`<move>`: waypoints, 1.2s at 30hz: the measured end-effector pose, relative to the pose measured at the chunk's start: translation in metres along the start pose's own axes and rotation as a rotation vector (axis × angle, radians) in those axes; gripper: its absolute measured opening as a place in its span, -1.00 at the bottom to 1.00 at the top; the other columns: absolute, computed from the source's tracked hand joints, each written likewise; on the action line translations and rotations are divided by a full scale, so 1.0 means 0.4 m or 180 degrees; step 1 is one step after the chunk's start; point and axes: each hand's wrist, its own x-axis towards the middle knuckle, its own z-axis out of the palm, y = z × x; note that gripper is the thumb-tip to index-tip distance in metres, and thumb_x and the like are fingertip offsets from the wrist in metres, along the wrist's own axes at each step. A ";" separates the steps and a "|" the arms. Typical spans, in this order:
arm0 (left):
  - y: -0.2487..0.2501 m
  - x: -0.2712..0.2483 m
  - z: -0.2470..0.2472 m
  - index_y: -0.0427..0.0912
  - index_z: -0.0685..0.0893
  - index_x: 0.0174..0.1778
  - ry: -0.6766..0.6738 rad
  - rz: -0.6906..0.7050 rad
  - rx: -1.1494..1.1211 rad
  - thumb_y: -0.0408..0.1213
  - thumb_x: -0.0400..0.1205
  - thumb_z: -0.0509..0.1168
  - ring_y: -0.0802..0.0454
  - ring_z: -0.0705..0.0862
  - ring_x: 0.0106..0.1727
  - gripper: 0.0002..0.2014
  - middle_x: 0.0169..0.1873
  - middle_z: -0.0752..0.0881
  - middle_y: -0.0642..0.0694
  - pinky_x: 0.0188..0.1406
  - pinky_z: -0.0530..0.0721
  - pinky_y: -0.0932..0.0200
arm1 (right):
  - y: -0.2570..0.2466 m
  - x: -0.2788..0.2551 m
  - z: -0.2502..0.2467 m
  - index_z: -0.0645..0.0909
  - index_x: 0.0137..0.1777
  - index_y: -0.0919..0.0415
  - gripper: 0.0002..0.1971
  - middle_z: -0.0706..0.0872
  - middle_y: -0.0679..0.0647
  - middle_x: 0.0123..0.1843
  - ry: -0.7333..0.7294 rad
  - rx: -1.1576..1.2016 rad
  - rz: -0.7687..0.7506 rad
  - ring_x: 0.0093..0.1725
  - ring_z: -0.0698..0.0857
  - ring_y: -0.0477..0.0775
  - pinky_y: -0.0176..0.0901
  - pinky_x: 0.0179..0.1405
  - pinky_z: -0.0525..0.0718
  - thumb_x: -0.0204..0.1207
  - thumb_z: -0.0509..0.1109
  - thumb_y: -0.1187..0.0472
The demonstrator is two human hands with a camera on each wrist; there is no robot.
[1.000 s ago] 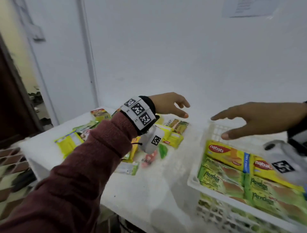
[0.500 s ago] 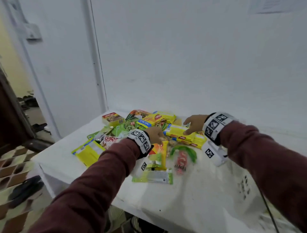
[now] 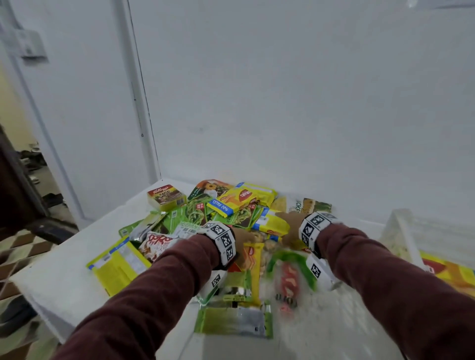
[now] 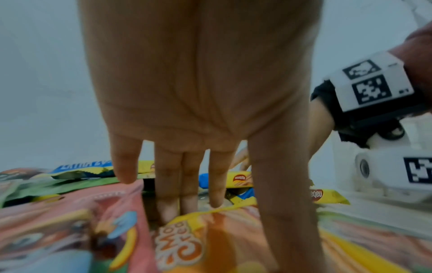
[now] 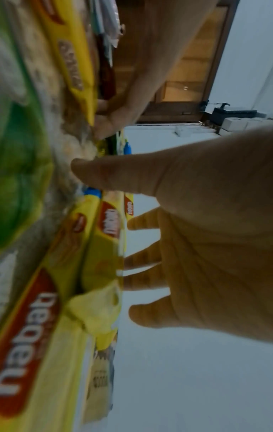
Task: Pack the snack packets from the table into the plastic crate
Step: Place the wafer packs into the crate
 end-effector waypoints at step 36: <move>-0.231 0.210 -0.221 -0.44 0.48 0.40 0.0728 -0.0997 -0.0766 0.15 0.62 0.17 -0.27 0.50 0.41 -0.30 0.39 0.51 -0.39 0.40 0.43 0.00 | 0.187 0.115 -0.036 0.53 0.39 0.08 -0.08 0.64 0.14 0.34 -0.0358 0.1254 0.0607 0.32 0.62 0.18 -0.01 0.36 0.55 0.02 0.58 -0.32</move>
